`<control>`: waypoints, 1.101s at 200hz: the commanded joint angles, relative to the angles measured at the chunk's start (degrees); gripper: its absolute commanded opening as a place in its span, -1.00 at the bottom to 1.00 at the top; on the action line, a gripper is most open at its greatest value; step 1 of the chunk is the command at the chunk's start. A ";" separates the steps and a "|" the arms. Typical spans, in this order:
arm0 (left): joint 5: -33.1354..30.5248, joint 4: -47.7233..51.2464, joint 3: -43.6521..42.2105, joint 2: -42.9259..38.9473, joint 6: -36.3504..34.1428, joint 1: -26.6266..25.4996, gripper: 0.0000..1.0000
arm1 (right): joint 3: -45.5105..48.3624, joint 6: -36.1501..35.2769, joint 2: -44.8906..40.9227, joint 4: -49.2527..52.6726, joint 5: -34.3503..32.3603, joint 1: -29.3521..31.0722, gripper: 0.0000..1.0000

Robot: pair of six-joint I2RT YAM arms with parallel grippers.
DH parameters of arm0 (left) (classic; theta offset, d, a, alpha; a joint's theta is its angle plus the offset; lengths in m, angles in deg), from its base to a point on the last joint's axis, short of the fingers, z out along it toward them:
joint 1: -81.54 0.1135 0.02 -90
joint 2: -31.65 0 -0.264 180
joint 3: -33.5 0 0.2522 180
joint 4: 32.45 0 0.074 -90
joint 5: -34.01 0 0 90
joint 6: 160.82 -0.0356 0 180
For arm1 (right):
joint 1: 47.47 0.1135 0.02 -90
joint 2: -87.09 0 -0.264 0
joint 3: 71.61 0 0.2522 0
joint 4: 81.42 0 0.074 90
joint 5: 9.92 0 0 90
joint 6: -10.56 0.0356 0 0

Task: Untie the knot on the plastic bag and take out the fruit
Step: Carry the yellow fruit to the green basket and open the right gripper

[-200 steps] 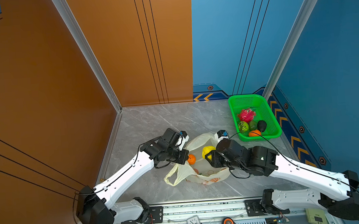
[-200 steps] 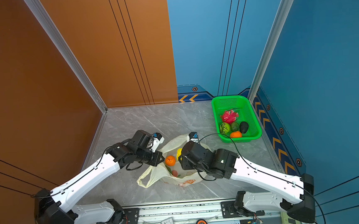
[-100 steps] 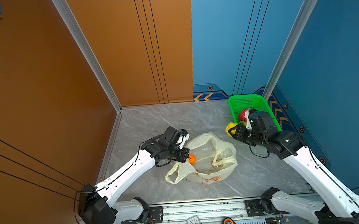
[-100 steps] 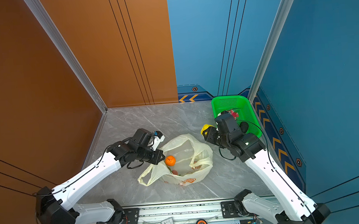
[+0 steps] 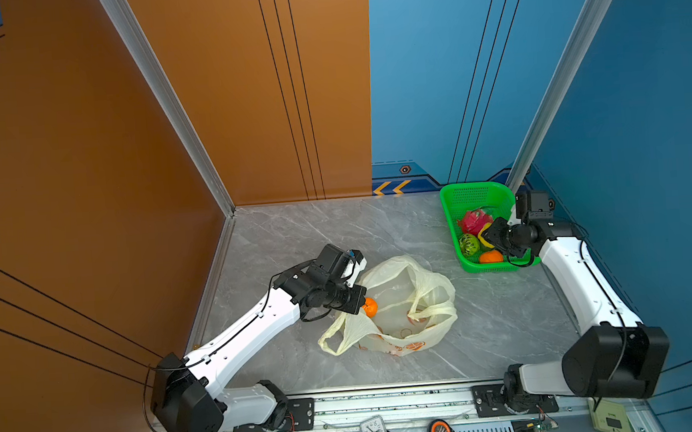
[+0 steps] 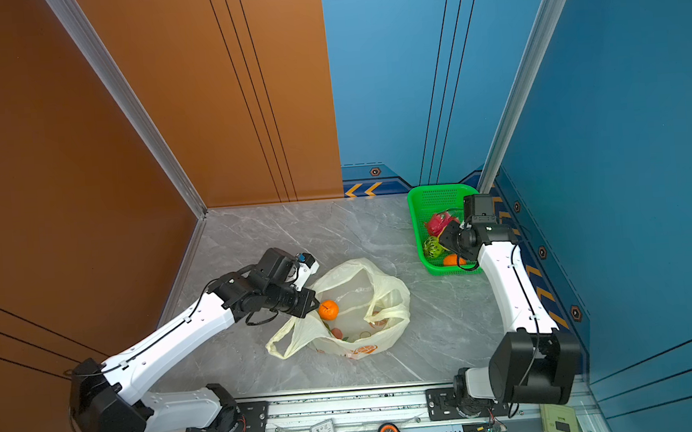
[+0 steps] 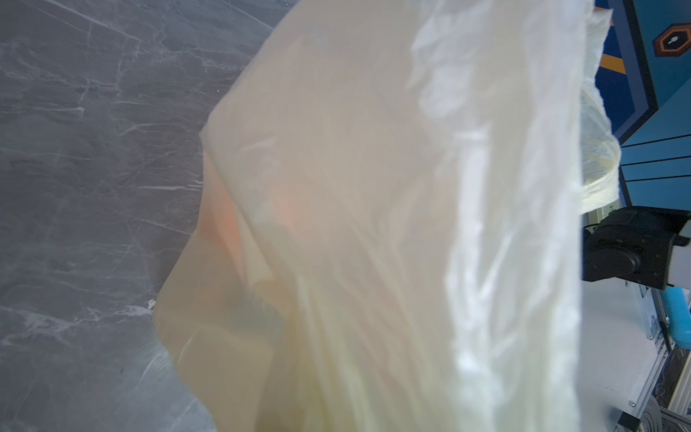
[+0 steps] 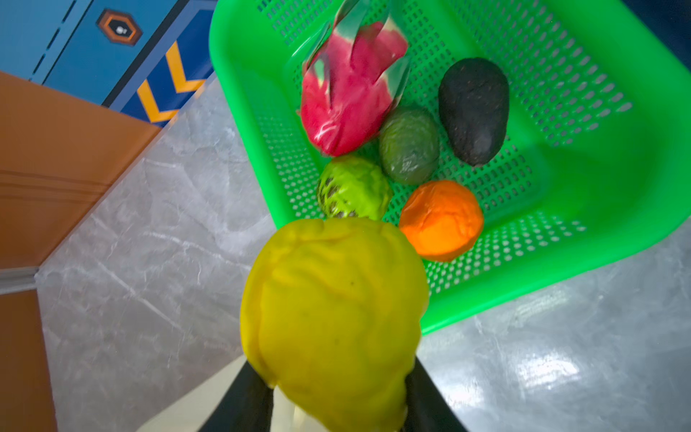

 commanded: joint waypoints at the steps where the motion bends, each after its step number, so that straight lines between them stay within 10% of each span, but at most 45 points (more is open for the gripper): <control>1: -0.41 0.15 1.20 -0.11 -0.33 -0.71 -0.91 | -3.63 -2.15 5.17 -5.94 0.69 -2.63 -0.12; 64: -0.53 0.16 1.14 0.28 -0.07 -2.18 -0.90 | -16.26 -3.84 23.00 -6.23 -1.55 -7.78 -0.02; 105: -0.66 0.22 1.68 0.82 -0.25 -2.45 -0.90 | -22.62 -4.84 29.02 -3.01 -2.70 -8.25 0.49; 220: 0.87 1.18 2.56 1.70 -1.47 -2.16 -0.89 | -16.41 -8.24 16.97 2.05 1.51 -3.54 0.71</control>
